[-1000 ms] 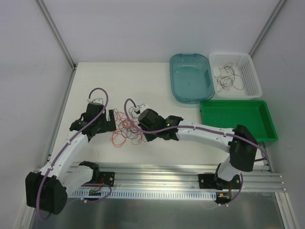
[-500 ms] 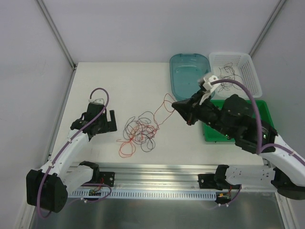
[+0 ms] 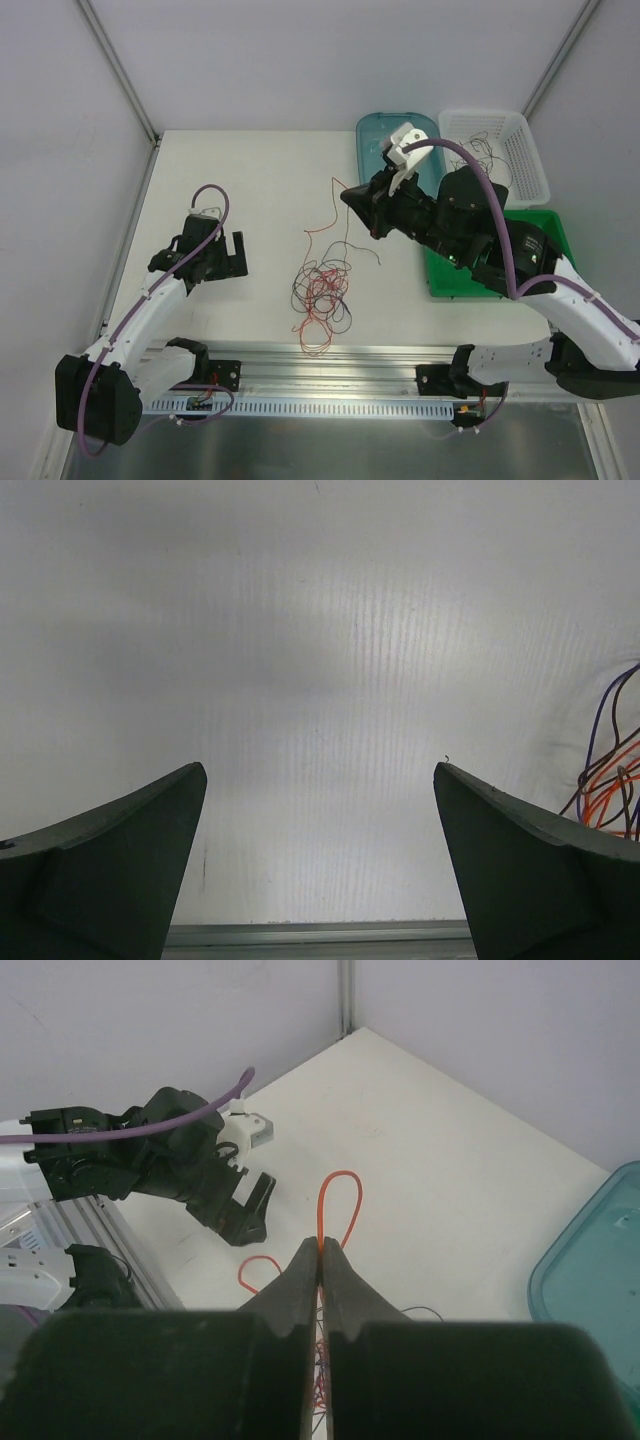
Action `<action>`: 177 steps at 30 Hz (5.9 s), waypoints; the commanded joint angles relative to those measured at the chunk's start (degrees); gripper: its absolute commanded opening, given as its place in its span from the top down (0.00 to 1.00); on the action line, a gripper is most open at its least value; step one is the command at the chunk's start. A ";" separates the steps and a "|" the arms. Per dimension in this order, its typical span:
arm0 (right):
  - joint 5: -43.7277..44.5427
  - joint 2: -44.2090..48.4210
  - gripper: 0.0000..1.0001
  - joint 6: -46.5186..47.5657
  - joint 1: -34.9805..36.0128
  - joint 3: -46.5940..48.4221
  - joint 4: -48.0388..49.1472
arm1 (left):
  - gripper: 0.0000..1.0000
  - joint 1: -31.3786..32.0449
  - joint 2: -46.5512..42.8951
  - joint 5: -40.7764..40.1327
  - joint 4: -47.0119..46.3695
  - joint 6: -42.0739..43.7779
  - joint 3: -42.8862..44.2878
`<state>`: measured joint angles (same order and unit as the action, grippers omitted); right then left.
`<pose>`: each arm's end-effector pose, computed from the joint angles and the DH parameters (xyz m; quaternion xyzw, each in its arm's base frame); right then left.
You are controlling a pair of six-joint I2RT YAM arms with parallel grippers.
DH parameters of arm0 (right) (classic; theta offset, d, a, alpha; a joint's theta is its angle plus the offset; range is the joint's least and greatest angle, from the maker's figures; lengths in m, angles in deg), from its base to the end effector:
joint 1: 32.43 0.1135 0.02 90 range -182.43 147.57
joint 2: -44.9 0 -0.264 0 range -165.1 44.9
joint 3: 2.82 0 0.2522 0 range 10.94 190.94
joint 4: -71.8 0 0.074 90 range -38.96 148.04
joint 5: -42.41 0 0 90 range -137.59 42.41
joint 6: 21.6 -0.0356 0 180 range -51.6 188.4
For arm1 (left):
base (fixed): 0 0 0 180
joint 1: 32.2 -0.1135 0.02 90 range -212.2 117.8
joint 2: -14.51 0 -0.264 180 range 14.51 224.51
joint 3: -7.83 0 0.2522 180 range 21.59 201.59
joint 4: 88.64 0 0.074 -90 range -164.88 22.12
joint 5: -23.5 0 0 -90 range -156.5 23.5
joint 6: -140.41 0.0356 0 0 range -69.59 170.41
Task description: Untangle the cables
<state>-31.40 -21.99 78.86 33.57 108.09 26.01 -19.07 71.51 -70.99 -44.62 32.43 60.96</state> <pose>0.0928 0.1840 0.5282 -0.3629 0.6190 0.2316 0.6569 0.1966 -0.0430 0.2367 -0.0535 0.9311 -0.0610 0.3556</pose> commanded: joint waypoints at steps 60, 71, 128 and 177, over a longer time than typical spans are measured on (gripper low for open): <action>6.83 13.36 0.99 -4.41 -10.36 -10.84 -14.98 | 1.00 34.09 33.56 -23.80 -0.82 -35.73 11.26; 25.73 25.75 0.99 -1.14 -10.36 -11.62 -19.74 | 1.00 13.71 15.89 -22.32 -0.82 -29.75 0.09; -12.93 4.22 0.99 -16.00 -17.40 -43.09 0.92 | 0.13 33.72 42.40 -13.26 -3.89 -36.06 28.92; 16.07 16.19 0.99 1.67 -16.08 3.22 -25.10 | 0.69 14.01 15.26 -5.45 -2.93 -27.03 3.07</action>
<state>-14.07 -2.25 77.99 17.64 108.98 -3.67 -8.74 88.90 -81.40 -48.27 2.20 61.69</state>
